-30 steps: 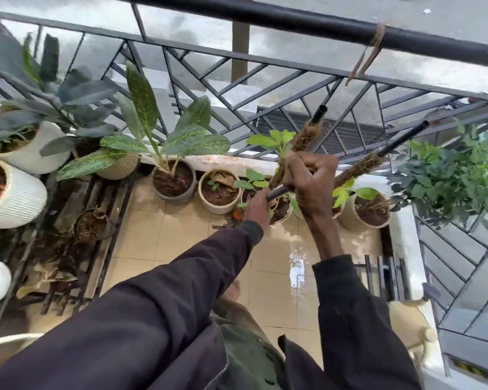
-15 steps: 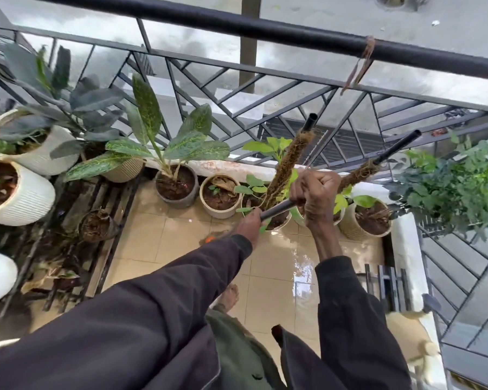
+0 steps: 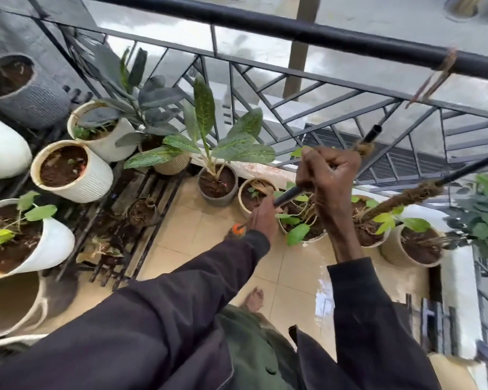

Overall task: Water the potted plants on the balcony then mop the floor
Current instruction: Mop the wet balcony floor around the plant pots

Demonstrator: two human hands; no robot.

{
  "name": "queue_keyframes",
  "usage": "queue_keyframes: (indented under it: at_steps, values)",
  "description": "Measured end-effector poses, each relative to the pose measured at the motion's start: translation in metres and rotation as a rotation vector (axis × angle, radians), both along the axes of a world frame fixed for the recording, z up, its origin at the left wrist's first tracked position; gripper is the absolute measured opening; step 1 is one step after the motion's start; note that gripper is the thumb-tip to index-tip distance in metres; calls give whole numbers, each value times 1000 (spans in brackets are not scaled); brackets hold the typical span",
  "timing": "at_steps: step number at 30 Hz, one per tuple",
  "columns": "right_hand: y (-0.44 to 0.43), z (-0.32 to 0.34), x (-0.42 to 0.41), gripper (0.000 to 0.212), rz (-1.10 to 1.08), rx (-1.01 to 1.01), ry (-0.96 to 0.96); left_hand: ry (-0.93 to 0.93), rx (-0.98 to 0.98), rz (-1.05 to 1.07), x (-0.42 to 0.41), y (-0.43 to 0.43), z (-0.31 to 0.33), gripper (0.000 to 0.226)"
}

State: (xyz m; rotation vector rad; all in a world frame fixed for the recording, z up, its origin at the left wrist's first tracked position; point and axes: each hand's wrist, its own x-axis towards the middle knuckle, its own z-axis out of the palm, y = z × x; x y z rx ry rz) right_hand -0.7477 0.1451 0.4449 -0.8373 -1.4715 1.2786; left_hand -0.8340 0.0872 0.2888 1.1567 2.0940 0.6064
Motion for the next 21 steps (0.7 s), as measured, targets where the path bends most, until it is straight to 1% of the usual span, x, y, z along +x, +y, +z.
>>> queue_keyframes:
  at_steps: [3, 5, 8, 11, 13, 15, 19, 21]
  values:
    - [3, -3, -12, 44, -36, 34, 4, -26, 19, 66, -8, 12, 0, 19]
    - [1, -19, -22, 44, -100, 23, -9, -53, 33, 15, -22, 15, -7, 21]
    - [-15, -50, -39, 49, -208, -46, -108, -107, -18, -108, -51, 13, -24, 31]
    - [-21, -66, -56, 51, -298, -90, -83, -138, -38, -194, -73, 15, -34, 23]
    - [-14, -61, -65, 52, -307, -118, -74, -153, -38, -208, -79, 18, -33, 24]
    - [-7, -56, -75, 55, -312, -142, -41, -137, -52, -224, -87, 22, -29, 25]
    - [-1, -48, -100, 57, -287, -189, 18, -48, -57, -262, -112, 18, -29, 29]
    - [-1, -48, -113, 57, -278, -213, 33, -14, -60, -271, -125, 10, -33, 27]
